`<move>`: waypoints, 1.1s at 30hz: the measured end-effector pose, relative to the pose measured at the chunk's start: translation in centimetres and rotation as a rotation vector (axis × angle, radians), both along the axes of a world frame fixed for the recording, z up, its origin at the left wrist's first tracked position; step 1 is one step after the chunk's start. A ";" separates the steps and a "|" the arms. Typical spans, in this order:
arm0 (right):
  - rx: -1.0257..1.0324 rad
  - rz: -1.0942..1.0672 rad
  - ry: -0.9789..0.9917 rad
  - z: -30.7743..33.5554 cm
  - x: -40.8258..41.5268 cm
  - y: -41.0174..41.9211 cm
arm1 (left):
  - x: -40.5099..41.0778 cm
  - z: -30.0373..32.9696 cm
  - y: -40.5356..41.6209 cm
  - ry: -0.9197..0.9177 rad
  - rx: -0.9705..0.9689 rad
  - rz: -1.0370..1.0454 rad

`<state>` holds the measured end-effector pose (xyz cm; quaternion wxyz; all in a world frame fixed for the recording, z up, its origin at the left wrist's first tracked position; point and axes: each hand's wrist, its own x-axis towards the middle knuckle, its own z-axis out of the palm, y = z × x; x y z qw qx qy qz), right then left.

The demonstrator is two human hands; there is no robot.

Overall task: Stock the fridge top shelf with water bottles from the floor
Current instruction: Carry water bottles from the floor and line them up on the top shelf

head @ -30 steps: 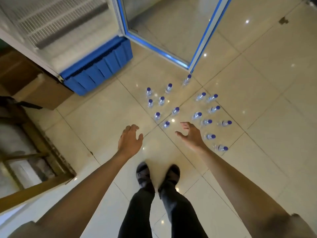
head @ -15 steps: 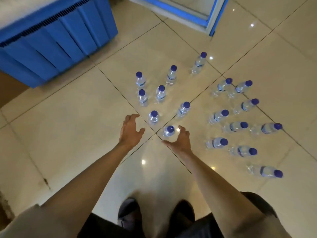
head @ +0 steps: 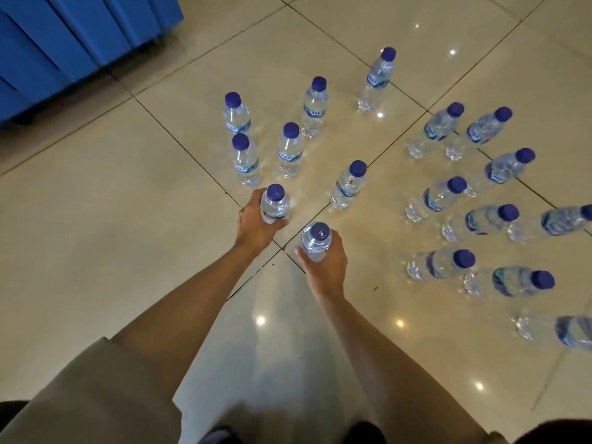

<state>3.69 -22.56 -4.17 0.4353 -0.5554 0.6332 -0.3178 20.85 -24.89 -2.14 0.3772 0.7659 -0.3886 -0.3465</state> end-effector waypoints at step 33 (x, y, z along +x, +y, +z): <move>-0.169 0.425 -0.050 79.9 11.2 -4.5 | 14.6 79.8 8.4 -0.076 -0.202 0.177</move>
